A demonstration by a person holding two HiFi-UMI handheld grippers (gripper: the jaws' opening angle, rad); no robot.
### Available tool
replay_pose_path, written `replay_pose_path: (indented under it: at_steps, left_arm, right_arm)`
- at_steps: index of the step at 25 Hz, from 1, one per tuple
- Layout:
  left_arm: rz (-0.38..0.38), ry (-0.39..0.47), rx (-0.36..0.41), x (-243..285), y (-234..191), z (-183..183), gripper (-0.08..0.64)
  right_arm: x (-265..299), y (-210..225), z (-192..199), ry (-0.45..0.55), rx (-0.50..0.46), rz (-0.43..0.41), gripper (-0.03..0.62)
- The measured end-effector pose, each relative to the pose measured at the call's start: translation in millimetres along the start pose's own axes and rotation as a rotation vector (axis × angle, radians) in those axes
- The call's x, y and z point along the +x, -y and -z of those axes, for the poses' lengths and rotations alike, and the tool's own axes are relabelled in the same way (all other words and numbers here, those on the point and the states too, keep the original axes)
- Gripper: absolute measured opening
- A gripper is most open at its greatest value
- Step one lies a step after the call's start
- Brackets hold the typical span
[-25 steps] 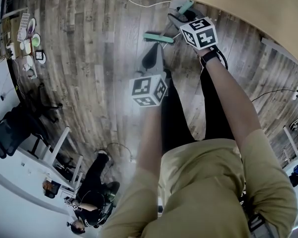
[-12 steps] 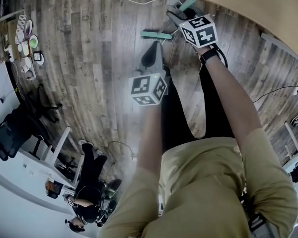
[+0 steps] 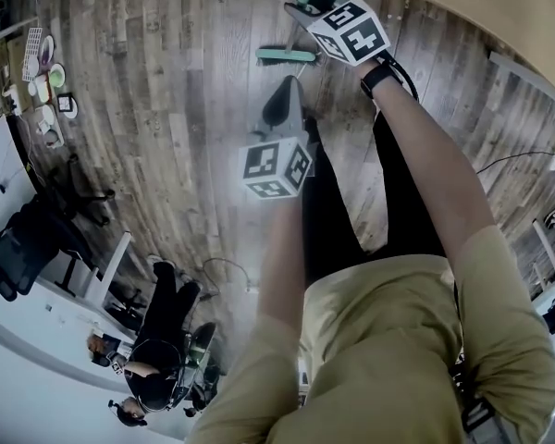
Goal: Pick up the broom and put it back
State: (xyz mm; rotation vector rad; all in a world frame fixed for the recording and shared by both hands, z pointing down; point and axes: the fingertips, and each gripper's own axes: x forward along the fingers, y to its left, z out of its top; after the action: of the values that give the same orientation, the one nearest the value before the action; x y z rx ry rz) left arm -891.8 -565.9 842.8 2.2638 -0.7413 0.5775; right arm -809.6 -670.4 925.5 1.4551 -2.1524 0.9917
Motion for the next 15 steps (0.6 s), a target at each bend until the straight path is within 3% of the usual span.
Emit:
replay_pose_path:
  at_steps: [7,10,12,15]
  left_arm:
    - [-0.015,-0.008,-0.006,-2.2,-12.2,6.2,0.000]
    - [-0.013,-0.007,-0.008,-0.9,-12.2,4.2,0.000]
    - [-0.005,-0.006,-0.005,1.4,-10.3,1.3,0.000]
    - [0.001,-0.005,-0.002,4.0,-7.8,-0.2,0.000]
  right_arm:
    - [5.8,17.1,-4.3,0.011,0.100,-0.003,0.101]
    - [3.0,11.7,2.1,0.024,0.125,-0.022,0.155]
    - [3.5,10.3,4.1,0.049,0.170,-0.033,0.114]
    - [2.3,14.3,4.9,0.076,0.228,-0.027,0.104]
